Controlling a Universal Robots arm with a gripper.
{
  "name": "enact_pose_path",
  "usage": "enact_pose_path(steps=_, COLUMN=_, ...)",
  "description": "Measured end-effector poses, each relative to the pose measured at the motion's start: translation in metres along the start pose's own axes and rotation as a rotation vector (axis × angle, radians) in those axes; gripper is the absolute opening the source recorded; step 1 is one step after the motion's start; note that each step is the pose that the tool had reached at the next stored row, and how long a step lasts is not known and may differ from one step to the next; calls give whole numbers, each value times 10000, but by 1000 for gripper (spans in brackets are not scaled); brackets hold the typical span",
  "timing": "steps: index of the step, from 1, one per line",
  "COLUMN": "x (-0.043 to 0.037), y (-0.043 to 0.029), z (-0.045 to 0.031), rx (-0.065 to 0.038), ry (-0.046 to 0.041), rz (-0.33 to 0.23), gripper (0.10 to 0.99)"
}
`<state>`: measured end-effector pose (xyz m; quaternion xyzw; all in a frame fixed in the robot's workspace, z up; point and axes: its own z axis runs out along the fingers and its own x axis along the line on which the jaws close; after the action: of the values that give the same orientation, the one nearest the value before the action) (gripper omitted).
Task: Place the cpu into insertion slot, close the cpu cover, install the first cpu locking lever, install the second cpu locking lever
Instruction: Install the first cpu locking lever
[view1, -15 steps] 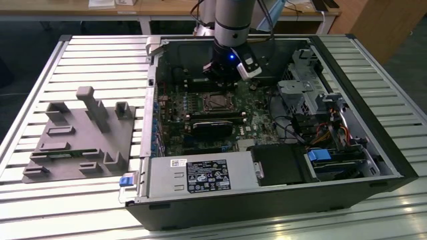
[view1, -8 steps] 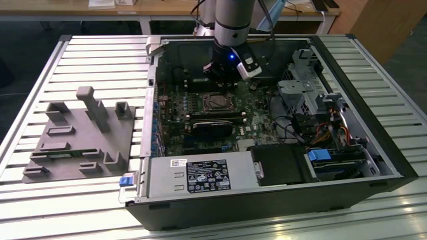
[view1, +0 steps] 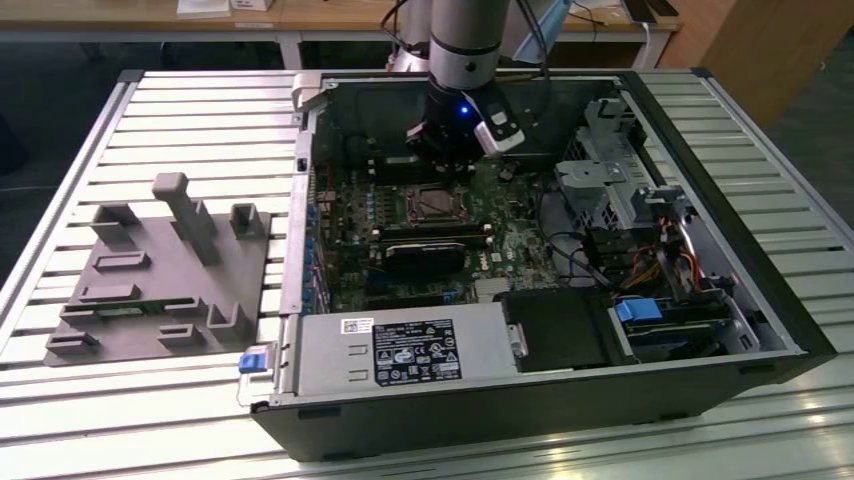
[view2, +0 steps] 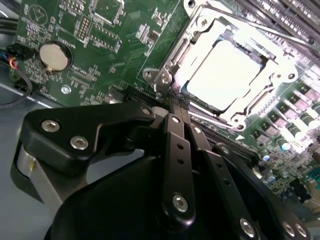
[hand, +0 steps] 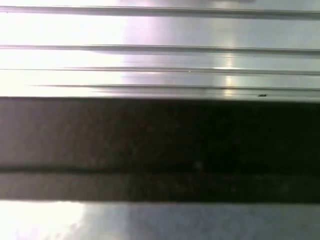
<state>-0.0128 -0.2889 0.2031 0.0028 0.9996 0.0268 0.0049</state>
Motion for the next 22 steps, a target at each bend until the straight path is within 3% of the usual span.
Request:
enact_pose_path(steps=10, x=1, y=28, z=42, rx=356, ry=6, rz=-4, gripper=106)
enact_pose_path(steps=19, x=-2, y=44, z=50, rx=334, ry=-11, rz=-4, gripper=106)
enact_pose_path(steps=22, x=-1, y=44, z=4, rx=354, ry=0, rz=-4, gripper=106)
